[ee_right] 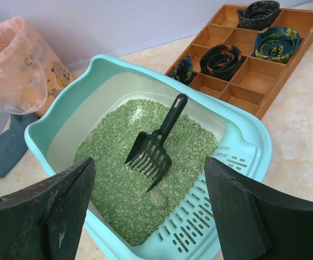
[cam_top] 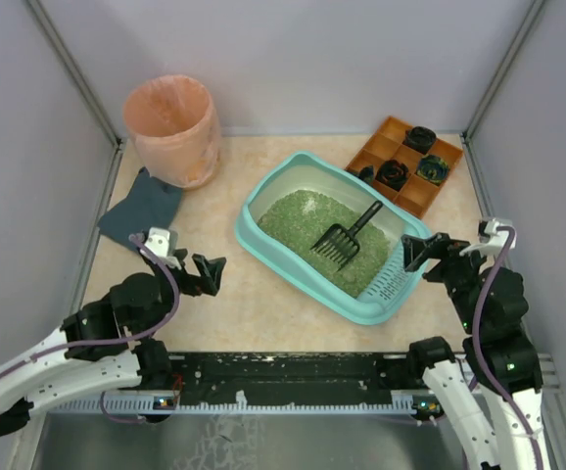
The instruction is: Clean the litter box
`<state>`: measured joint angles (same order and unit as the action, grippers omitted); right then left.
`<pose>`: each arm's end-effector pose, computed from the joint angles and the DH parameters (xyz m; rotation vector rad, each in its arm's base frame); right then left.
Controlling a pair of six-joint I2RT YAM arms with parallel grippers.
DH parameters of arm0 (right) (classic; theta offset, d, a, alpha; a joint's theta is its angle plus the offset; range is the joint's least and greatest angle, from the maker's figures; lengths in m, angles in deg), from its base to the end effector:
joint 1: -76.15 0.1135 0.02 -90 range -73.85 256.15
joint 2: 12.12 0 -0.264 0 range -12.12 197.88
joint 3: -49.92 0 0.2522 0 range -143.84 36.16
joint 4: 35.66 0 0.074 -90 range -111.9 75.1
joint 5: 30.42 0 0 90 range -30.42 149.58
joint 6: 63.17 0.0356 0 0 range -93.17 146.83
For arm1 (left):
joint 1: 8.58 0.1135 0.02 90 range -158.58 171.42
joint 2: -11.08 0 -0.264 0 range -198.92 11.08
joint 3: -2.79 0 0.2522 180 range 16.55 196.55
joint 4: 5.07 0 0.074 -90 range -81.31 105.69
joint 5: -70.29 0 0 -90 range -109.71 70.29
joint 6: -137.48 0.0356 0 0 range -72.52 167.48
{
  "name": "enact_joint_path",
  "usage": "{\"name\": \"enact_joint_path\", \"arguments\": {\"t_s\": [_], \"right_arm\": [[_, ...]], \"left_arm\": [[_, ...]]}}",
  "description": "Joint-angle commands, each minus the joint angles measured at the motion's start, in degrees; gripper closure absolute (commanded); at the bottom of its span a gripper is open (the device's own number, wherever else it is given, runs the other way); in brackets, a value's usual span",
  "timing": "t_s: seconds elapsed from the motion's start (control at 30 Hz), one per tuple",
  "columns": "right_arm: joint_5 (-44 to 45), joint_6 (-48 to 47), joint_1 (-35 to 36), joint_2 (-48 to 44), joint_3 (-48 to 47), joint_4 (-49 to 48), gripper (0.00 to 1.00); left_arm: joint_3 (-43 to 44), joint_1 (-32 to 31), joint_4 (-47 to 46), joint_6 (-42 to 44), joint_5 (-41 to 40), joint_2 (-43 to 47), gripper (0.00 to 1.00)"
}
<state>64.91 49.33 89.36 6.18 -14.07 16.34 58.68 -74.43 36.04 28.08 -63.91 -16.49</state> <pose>0.0536 0.0092 0.3648 0.2076 1.6827 0.3901 0.0656 -0.0857 0.3333 0.1602 1.7397 -0.4020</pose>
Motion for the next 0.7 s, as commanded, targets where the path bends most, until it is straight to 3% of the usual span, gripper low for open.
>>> {"name": "enact_joint_path", "arguments": {"t_s": [0.0,0.5,0.67], "right_arm": [[0.3,-1.1,-0.3,-0.9,0.7,-4.0,0.19],[2.3,-1.3,-0.3,0.3,1.1,-2.6,0.19],[5.3,0.7,-0.3,8.0,-0.9,1.7,0.19]], "left_arm": [[-0.8,0.1,2.6,-1.0,-1.1,0.4,0.0],[-0.1,0.1,6.8,-3.6,0.0,-4.7,0.0],[-0.2,0.2,7.7,-5.0,1.0,-5.4,0.0]]}}
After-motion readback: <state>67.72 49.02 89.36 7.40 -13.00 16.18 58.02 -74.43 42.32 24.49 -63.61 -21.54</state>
